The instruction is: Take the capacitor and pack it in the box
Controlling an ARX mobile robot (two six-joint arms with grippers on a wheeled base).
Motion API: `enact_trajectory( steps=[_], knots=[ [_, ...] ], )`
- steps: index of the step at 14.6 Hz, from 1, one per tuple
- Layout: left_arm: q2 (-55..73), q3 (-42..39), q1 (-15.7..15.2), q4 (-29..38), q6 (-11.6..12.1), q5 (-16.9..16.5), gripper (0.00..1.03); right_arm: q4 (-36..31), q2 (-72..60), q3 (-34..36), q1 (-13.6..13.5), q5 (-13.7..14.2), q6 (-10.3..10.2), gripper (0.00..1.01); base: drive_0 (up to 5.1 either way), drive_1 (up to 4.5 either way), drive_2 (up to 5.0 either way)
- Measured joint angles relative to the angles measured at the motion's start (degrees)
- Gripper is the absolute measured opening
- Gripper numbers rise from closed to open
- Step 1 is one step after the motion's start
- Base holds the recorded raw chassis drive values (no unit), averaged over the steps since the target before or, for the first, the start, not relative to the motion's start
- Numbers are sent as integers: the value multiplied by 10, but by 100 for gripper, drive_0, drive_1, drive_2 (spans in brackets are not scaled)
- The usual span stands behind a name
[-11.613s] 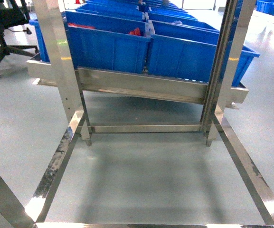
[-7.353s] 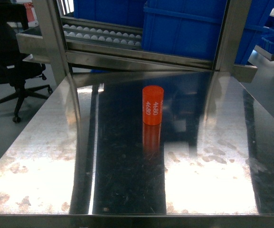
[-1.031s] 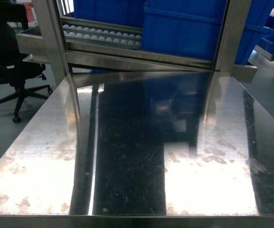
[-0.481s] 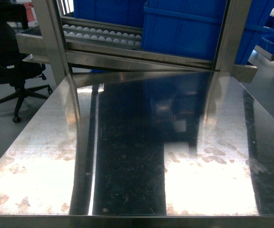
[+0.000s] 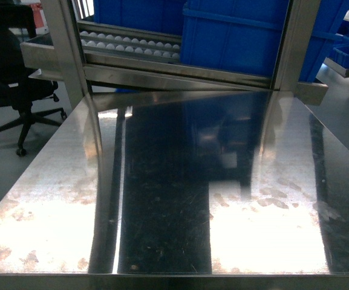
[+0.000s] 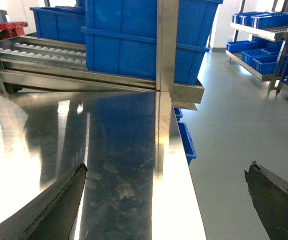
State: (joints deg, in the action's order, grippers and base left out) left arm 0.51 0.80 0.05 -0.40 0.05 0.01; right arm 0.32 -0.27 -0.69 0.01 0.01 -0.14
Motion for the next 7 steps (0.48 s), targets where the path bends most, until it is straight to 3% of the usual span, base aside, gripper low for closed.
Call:
enact_trajectory(
  steps=[7],
  knots=[
    [0,0,0,0,0,0,44,0,0,0,0,0,0,98,0,0,0]
  ],
)
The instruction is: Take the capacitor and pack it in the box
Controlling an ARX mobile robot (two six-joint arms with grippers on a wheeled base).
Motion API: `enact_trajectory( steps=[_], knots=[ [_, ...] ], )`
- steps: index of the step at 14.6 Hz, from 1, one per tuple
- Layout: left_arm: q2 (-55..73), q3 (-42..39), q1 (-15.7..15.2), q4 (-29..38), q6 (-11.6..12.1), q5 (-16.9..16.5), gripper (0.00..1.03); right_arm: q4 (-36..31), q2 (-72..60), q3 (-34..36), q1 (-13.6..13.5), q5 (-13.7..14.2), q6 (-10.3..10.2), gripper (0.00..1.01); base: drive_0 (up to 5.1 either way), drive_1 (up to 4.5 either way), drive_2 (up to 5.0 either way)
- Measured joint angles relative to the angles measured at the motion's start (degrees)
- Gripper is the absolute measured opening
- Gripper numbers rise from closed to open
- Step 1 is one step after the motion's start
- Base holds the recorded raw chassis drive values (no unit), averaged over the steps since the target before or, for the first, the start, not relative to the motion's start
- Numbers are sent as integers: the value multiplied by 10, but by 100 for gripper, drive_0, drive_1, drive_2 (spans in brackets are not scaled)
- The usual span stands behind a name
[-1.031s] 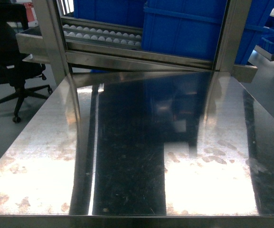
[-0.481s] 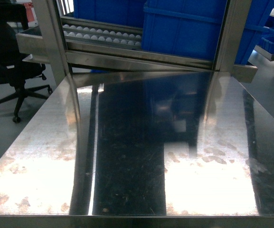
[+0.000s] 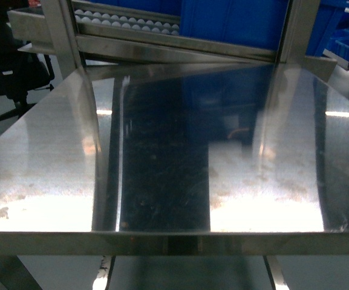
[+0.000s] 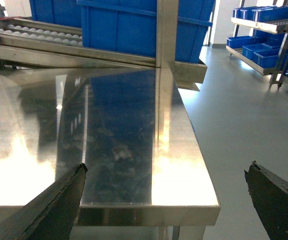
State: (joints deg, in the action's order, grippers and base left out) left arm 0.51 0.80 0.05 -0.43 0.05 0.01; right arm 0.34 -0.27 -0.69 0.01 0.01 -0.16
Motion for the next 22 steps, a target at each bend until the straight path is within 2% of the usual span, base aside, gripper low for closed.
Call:
enact_trajectory(
  steps=[22],
  knots=[
    [0,0,0,0,0,0,44,0,0,0,0,0,0,98,0,0,0]
  ],
)
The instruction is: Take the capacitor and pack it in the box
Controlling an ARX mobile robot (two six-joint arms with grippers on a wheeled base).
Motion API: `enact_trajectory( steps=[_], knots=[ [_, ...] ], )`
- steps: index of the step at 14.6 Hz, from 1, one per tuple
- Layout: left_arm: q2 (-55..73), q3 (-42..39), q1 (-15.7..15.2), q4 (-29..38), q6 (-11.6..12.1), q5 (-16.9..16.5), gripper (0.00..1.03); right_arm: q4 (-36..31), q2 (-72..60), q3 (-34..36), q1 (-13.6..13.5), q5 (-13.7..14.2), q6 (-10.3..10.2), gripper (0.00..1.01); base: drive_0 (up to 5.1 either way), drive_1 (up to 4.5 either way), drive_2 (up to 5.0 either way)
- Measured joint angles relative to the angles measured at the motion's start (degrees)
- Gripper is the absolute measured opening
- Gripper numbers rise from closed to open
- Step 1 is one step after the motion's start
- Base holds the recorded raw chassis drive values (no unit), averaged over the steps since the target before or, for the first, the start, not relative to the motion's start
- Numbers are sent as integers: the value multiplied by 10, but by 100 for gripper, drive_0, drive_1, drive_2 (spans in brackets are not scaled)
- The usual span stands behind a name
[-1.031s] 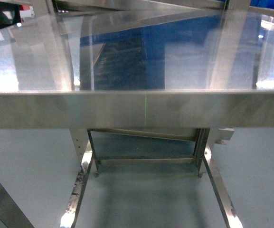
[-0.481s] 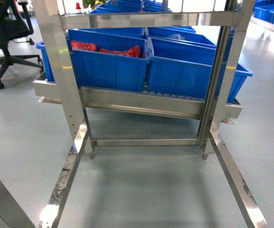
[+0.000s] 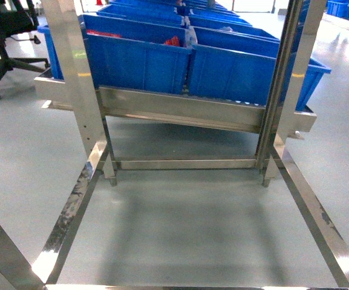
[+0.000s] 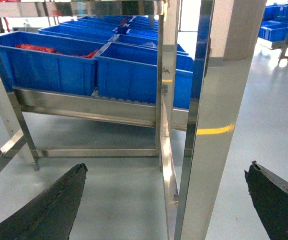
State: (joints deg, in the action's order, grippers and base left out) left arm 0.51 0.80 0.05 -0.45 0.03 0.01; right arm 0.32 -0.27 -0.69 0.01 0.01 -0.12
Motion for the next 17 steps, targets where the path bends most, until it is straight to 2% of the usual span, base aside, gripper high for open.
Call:
enact_trajectory(
  steps=[4,17],
  knots=[
    [0,0,0,0,0,0,44,0,0,0,0,0,0,98,0,0,0],
    [0,0,0,1,0,0,44,-1,0,0,0,0,0,98,-484,229,271]
  ],
)
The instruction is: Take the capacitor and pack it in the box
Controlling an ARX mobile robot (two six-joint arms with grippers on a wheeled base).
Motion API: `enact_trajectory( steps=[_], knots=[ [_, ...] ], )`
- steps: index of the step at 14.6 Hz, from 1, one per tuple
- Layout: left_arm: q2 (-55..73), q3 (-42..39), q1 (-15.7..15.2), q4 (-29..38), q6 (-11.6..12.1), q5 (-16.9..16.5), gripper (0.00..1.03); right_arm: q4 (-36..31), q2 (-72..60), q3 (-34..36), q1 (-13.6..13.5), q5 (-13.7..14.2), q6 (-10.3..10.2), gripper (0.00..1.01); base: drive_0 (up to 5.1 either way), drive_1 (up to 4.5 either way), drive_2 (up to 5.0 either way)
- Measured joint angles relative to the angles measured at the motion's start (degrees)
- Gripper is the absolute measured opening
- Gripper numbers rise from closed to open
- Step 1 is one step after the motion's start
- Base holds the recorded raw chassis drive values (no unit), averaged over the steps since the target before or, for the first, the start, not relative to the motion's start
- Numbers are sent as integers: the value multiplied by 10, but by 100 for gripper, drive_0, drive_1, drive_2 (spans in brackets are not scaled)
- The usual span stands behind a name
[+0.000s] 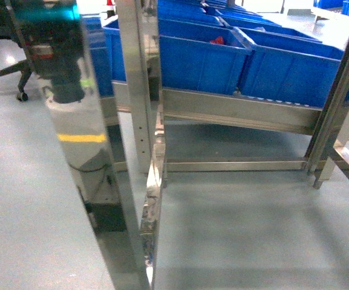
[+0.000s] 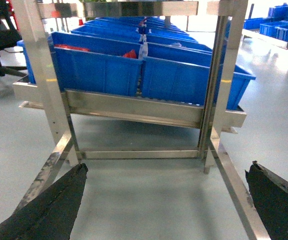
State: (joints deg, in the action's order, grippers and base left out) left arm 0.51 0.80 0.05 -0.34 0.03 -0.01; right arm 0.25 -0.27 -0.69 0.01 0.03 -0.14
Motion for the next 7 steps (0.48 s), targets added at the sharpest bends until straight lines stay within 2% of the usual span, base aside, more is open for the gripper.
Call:
enact_trajectory(
  steps=[7],
  knots=[
    [0,0,0,1,0,0,44,1,0,0,0,0,0,98,-501,244,244]
  ],
)
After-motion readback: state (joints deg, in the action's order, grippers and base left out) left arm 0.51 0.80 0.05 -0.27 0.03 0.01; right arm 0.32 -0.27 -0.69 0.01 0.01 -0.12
